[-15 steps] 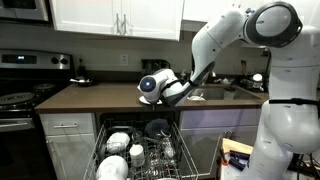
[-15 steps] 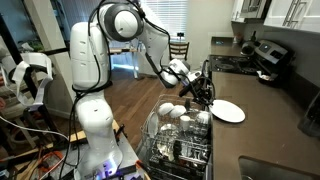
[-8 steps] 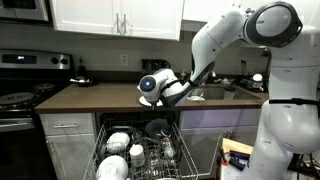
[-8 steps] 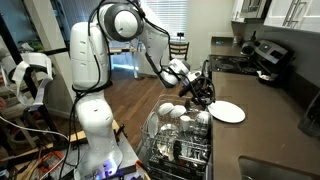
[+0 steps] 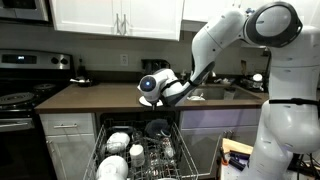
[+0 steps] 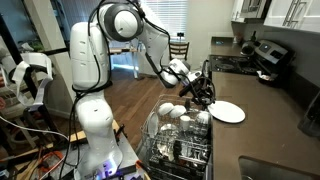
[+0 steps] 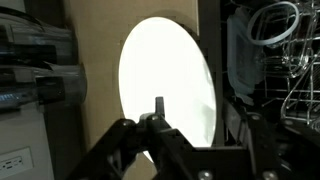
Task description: Get the rightmost plate on the plate dryer then put it on the counter
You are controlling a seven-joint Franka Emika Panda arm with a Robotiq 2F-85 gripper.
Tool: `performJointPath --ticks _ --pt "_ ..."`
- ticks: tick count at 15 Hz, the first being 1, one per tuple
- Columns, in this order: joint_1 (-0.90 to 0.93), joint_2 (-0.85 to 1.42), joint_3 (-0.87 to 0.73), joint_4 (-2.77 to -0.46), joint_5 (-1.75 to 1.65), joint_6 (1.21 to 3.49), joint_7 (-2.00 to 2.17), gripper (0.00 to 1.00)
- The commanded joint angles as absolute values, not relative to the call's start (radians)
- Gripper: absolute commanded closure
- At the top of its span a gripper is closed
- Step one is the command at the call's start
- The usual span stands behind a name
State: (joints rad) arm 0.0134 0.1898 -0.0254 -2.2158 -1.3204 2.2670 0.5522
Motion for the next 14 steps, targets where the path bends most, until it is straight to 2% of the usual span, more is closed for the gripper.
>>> performJointPath --ticks 1,14 --pt "-0.002 0.175 -0.024 -2.222 -1.302 2.265 0.505 0.37" --pt "-0.01 0.167 -0.041 -2.222 -1.302 2.237 0.488 0.36"
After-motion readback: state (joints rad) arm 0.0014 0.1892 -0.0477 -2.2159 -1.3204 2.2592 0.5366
